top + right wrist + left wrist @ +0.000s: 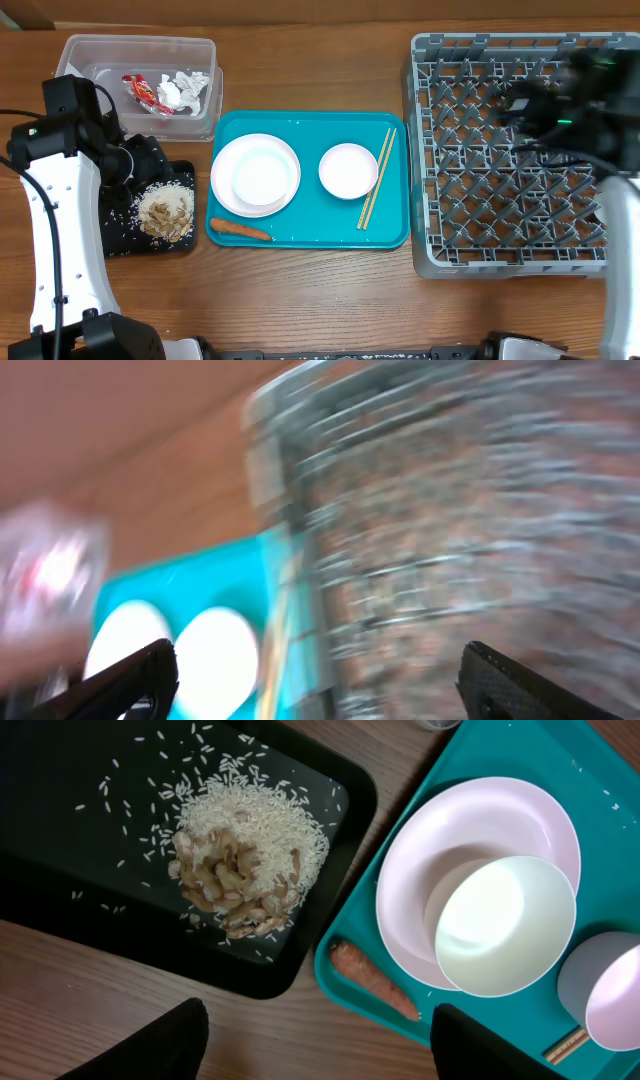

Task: Sort waste into correct bins and load items into the dishwasher
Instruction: 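Reach right gripper to the small white bowl and grasp it, then carry the small white bowl with right gripper into the dish rack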

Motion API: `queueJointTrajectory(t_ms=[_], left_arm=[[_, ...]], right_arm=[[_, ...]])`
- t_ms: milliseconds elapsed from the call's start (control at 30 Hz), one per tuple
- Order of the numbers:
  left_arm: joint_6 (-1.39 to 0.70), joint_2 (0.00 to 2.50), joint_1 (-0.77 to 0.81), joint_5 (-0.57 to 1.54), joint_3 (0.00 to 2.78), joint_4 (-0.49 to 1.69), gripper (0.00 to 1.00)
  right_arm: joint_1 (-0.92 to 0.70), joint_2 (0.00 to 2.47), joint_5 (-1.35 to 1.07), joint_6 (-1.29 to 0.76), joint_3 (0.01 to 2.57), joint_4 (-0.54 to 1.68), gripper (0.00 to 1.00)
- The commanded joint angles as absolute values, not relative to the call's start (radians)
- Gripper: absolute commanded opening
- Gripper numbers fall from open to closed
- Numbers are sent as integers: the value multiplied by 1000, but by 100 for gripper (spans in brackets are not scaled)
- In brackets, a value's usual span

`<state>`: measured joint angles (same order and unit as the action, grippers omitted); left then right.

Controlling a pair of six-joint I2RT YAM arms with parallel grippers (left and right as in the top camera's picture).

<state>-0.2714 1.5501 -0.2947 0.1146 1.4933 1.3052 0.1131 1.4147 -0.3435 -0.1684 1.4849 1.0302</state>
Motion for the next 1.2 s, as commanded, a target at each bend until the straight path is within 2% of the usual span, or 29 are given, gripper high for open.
queueJointTrajectory(t_ms=[0,100,233,333,533,600,733,833,900,1100,1167], left_arm=[[-284,1528,-293,101,1510,1305,74],[-285,1528,-293,101,1510,1305,74],[-284,1528,-293,101,1510,1305,75],[-284,1528,-293,101,1510,1305,75],[-285,1528,-293,101,1510,1311,75],[-285,1528,-293,101,1510,1312,75],[-285,1528,-293,102,1510,1312,75],[-285,1528,-293,101,1510,1312,75],[-284,1528,-293,101,1510,1312,75],[-285,1528,-293,101,1510,1312,75],[-285,1528,-293,101,1510,1312,75]], right_arm=[[-93,1463,-306,-161,1494,1021,92],[-272,1546,-167,-224,1494,1015,92],[-406,1664,-49,-324,1494,1014,92],[-447,1769,18,-413,1494,1015,91],[-453,1929,-37,-442,1494,982,88],[-453,1965,-39,-443,1494,977,83],[-453,1994,-39,-442,1494,974,66],[-453,1994,-39,-442,1494,954,46],[-453,1994,-39,-442,1493,952,42],[-453,1994,-39,-443,1473,962,40],[-453,1994,-39,-445,1459,950,36]])
